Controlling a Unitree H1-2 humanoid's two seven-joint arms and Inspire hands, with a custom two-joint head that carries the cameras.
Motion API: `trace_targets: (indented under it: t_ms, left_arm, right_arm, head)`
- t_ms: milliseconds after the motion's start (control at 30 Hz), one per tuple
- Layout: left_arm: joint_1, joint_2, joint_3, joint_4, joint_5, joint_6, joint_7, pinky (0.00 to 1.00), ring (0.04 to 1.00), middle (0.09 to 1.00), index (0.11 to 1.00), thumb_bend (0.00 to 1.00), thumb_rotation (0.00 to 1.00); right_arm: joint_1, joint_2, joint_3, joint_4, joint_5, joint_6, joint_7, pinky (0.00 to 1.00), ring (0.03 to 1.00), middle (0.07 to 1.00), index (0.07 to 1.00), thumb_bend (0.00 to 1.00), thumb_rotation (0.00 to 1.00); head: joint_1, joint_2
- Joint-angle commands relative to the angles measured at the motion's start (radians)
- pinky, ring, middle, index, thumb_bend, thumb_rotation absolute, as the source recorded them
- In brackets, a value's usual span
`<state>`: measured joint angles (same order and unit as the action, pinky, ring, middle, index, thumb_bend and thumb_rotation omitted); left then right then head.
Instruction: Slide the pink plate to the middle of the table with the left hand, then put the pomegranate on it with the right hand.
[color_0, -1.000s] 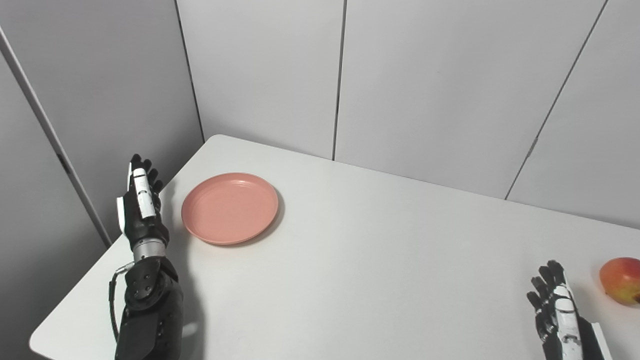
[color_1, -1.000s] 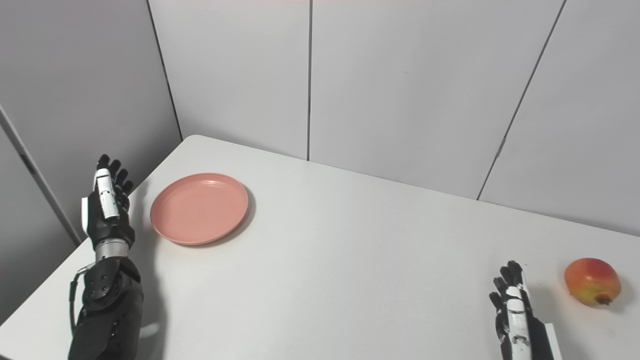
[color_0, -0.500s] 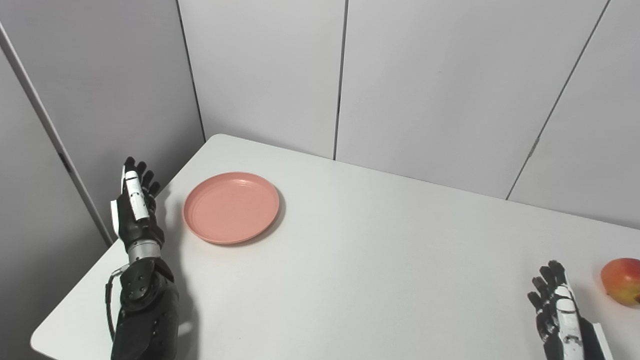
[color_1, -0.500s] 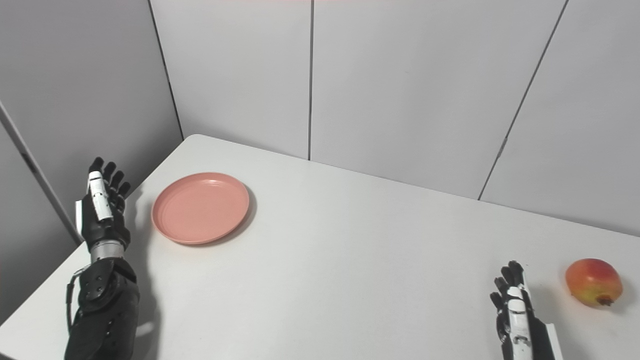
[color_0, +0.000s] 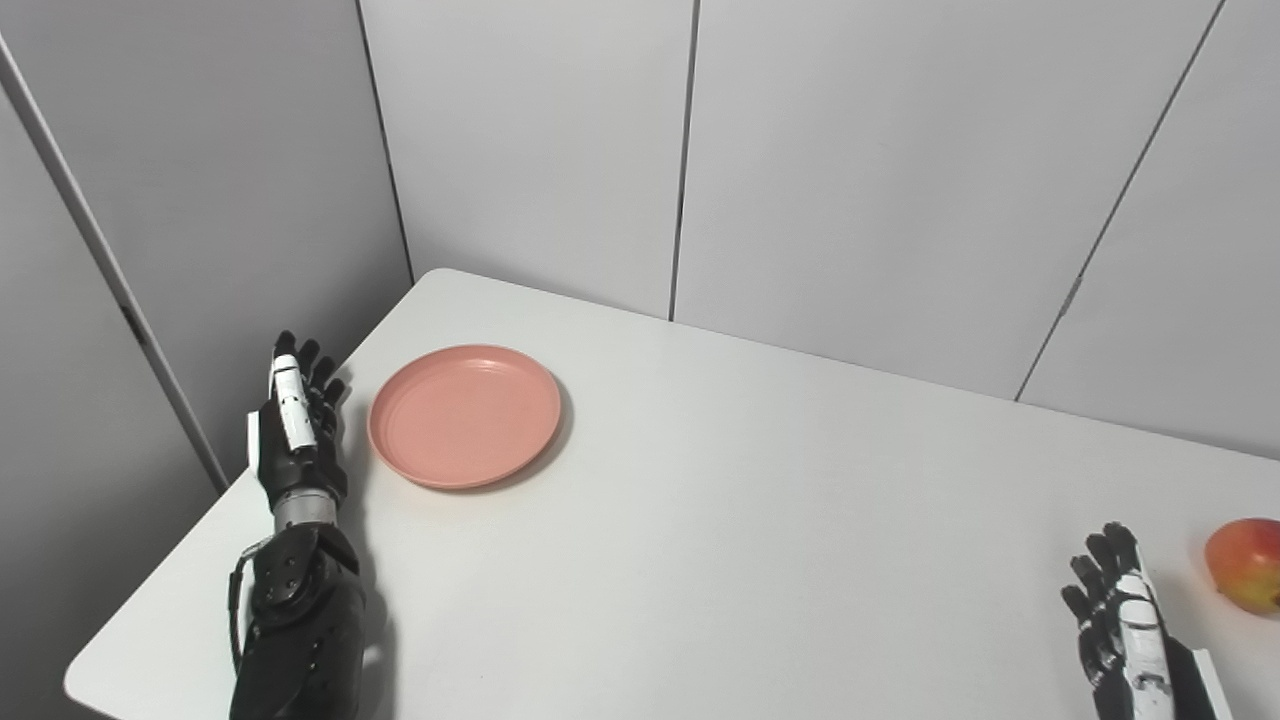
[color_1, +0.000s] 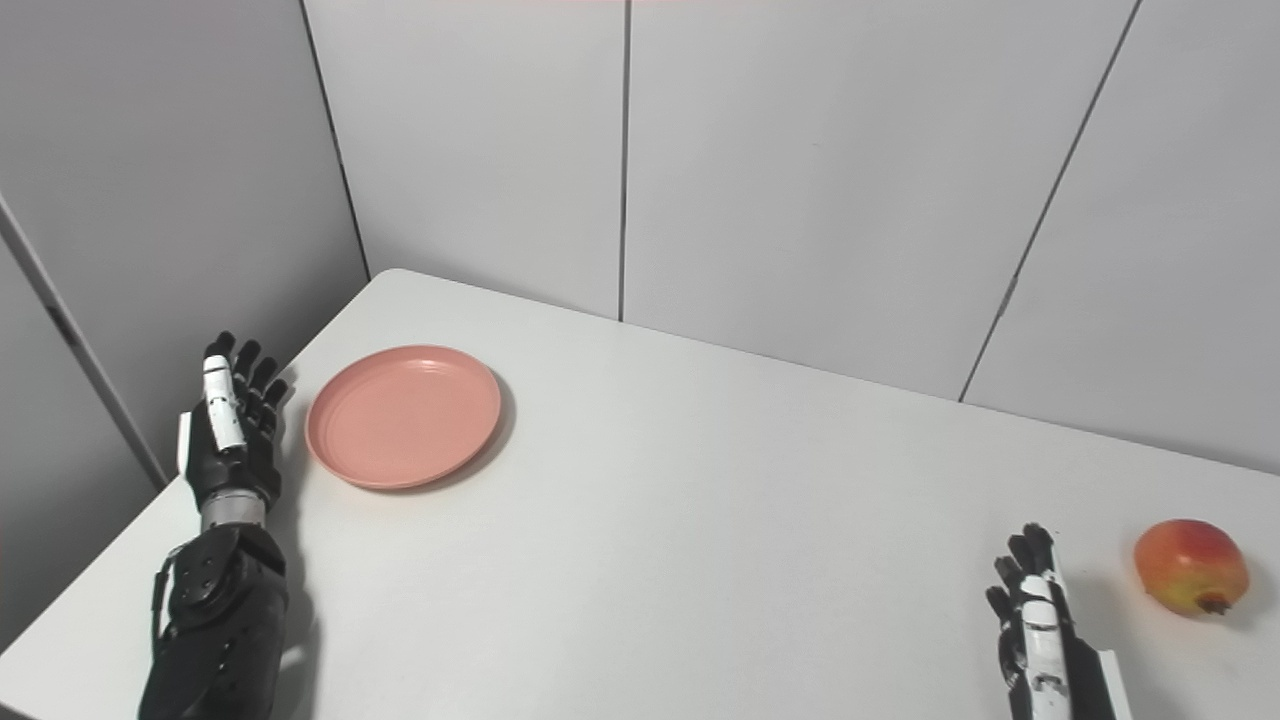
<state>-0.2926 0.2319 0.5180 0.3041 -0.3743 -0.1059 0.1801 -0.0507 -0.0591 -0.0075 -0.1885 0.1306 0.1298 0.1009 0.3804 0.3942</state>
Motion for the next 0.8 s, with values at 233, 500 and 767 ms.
trace_targets:
  t_ms: [233,500,767]
  left_arm:
    - [-0.046,0.020,-0.017,0.012,0.047,-0.033,0.016,0.89,0.901,0.923,0.915,0.37,1.00]
    - [-0.052,0.015,-0.035,0.010,0.047,-0.019,0.011,0.92,0.918,0.926,0.918,0.37,1.00]
    - [-0.067,0.009,-0.060,0.021,0.052,-0.020,0.014,0.91,0.912,0.917,0.909,0.36,0.99]
  right_arm:
    - [-0.017,-0.005,-0.010,-0.035,0.008,-0.005,-0.002,1.00,1.000,1.000,1.000,0.09,1.00]
    - [-0.017,-0.004,-0.010,-0.039,0.009,0.003,-0.003,1.00,1.000,1.000,1.000,0.10,1.00]
    - [-0.017,-0.003,-0.007,-0.045,0.006,0.007,-0.003,1.00,1.000,1.000,1.000,0.08,1.00]
  head:
    - [-0.003,0.006]
    - [-0.004,0.010]
    - [-0.006,0.012]
